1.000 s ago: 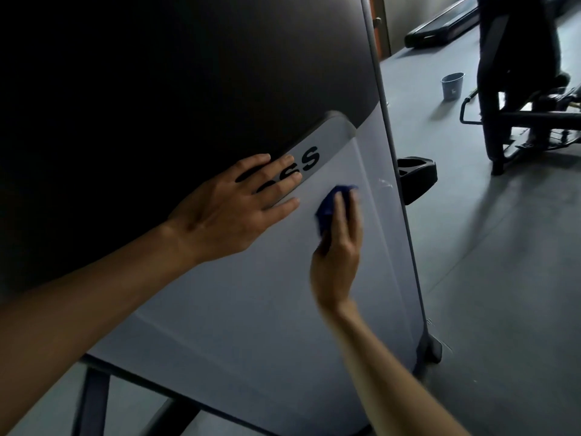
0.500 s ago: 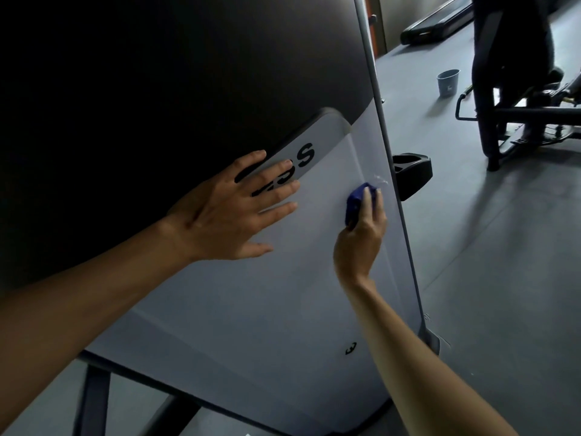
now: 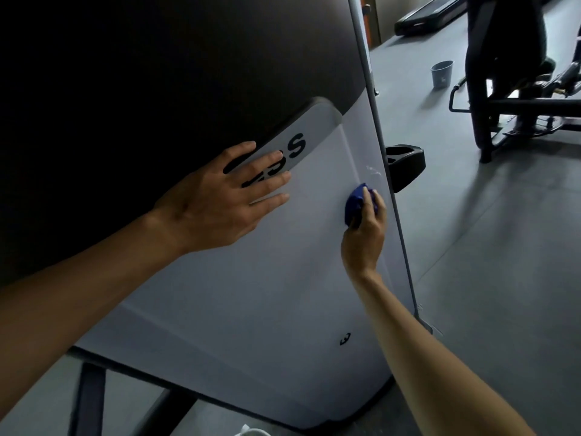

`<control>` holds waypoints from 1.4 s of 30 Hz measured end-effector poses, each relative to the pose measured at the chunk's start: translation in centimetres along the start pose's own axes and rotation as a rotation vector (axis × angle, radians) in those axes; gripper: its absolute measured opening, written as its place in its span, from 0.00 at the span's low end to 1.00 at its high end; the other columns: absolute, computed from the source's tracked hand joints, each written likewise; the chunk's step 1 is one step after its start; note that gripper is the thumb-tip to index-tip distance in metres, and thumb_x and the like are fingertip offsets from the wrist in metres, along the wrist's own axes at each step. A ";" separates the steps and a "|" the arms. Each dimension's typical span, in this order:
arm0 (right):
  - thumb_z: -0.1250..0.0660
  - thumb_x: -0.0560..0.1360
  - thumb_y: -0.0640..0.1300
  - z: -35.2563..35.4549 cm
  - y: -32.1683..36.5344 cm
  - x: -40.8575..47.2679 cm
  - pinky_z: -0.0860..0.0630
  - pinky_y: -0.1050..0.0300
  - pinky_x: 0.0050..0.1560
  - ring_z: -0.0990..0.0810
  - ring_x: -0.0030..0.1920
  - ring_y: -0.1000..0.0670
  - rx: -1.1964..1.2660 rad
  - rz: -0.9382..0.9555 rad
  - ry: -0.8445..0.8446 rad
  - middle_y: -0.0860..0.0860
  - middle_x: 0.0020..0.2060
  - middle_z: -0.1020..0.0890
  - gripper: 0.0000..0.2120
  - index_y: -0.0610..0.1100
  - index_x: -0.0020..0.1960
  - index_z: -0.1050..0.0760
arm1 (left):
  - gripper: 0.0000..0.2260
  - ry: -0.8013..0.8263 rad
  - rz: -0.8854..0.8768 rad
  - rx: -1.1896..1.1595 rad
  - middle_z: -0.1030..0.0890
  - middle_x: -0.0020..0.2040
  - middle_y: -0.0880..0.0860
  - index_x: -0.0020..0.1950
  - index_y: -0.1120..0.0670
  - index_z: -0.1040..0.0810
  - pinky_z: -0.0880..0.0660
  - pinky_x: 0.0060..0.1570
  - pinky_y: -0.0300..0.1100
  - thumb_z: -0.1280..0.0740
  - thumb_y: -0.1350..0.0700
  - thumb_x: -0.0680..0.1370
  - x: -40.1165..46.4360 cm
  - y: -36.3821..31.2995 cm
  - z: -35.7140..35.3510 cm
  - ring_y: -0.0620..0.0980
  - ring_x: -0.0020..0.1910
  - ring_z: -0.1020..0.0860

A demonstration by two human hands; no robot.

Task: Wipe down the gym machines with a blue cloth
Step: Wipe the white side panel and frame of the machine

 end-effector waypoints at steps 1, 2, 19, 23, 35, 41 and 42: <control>0.39 0.76 0.23 -0.2 -0.3 0.3 0.31 0.39 0.74 0.35 0.76 0.40 0.000 -0.044 -0.004 0.41 0.76 0.33 0.32 0.40 0.78 0.33 | 0.24 -0.005 0.003 -0.007 0.38 0.82 0.60 0.82 0.53 0.34 0.45 0.78 0.66 0.46 0.50 0.86 0.1 0.0 0.0 0.65 0.83 0.44; 0.39 0.77 0.23 -0.3 -0.2 -0.2 0.33 0.40 0.76 0.36 0.77 0.41 0.002 -0.058 -0.009 0.42 0.77 0.34 0.32 0.40 0.78 0.33 | 0.23 -0.008 0.005 -0.013 0.37 0.82 0.60 0.81 0.53 0.34 0.45 0.78 0.66 0.45 0.51 0.85 0.1 0.0 0.1 0.65 0.82 0.43; 0.32 0.81 0.33 -5.1 11.8 -15.5 0.29 0.43 0.71 0.32 0.74 0.36 0.071 0.491 0.119 0.39 0.75 0.33 0.23 0.36 0.75 0.30 | 0.25 0.039 0.025 -0.033 0.38 0.83 0.59 0.83 0.58 0.39 0.44 0.79 0.63 0.52 0.53 0.86 0.1 0.3 0.8 0.63 0.83 0.43; 0.30 0.78 0.28 -3.4 4.5 -17.2 0.29 0.42 0.72 0.34 0.76 0.38 -0.031 0.396 0.125 0.41 0.77 0.36 0.28 0.37 0.76 0.31 | 0.25 0.037 0.023 -0.049 0.36 0.82 0.59 0.82 0.57 0.36 0.45 0.78 0.63 0.51 0.58 0.84 0.3 0.1 0.9 0.63 0.82 0.42; 0.30 0.77 0.30 -0.9 12.6 -1.4 0.29 0.51 0.73 0.31 0.75 0.43 0.044 0.287 -0.084 0.43 0.75 0.31 0.27 0.40 0.74 0.30 | 0.28 -0.092 0.124 -0.277 0.41 0.82 0.64 0.82 0.63 0.44 0.48 0.81 0.55 0.63 0.60 0.83 0.4 0.3 1.2 0.61 0.82 0.42; 0.34 0.80 0.30 -1.2 5.7 -7.1 0.30 0.49 0.75 0.32 0.76 0.43 -0.039 -0.007 -0.083 0.44 0.77 0.32 0.26 0.42 0.77 0.31 | 0.30 -0.106 0.121 -0.323 0.41 0.83 0.63 0.82 0.63 0.43 0.50 0.81 0.55 0.64 0.62 0.81 0.3 0.3 1.5 0.61 0.83 0.43; 0.36 0.81 0.30 -1.1 4.1 -8.9 0.32 0.48 0.76 0.32 0.76 0.43 -0.033 -0.129 -0.068 0.45 0.77 0.31 0.26 0.42 0.77 0.31 | 0.29 -0.130 0.128 -0.328 0.38 0.81 0.63 0.81 0.63 0.39 0.48 0.80 0.55 0.61 0.62 0.82 0.2 0.4 1.5 0.62 0.82 0.41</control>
Point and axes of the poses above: each hand's wrist, its own x-axis towards the middle knuckle, its own z-axis out of the back of the hand, y = z × x, the point moved 4 cm from there along x, towards the middle knuckle
